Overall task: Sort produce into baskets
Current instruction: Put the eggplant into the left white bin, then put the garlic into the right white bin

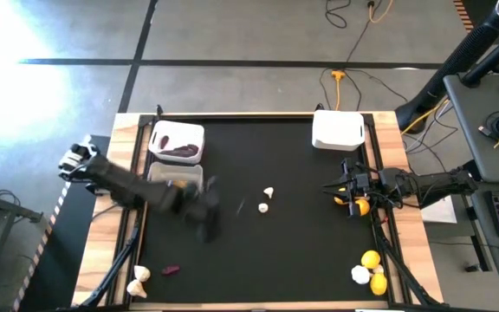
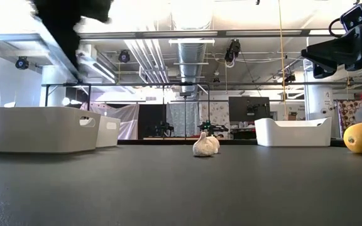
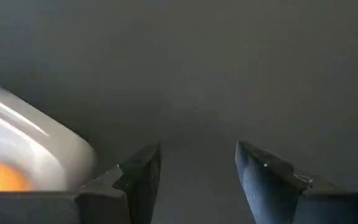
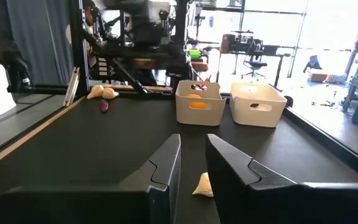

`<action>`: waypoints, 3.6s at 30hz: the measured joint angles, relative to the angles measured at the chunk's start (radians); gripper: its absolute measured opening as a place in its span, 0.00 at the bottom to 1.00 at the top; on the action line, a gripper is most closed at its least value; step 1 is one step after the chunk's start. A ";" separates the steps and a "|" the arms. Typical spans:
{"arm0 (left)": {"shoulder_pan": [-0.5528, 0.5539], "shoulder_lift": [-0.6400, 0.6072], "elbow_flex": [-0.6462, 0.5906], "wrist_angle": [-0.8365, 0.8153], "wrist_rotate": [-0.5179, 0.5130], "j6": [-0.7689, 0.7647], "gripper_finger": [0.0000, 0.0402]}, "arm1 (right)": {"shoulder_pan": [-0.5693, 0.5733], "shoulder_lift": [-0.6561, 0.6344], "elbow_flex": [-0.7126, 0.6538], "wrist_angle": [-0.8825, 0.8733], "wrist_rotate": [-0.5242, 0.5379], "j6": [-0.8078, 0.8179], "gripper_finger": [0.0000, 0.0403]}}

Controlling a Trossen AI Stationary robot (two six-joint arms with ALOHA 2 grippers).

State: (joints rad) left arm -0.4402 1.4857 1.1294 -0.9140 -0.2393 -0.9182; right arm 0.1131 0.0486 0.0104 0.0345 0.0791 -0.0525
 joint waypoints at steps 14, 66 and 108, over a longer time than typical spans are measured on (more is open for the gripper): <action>-0.500 0.105 -0.065 0.035 0.192 -0.567 0.47 | 0.000 0.000 0.000 0.000 0.000 0.000 0.17; 0.487 -0.100 -0.058 -0.545 -0.534 0.072 0.10 | 0.000 0.000 0.000 0.000 0.000 0.000 0.17; 1.129 0.060 -0.068 -0.212 -0.200 0.332 0.55 | 0.000 0.000 0.000 0.000 0.000 0.000 0.17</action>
State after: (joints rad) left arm 0.6892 1.5456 1.0617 -1.1257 -0.4392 -0.5864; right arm 0.1127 0.0486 0.0103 0.0345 0.0789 -0.0526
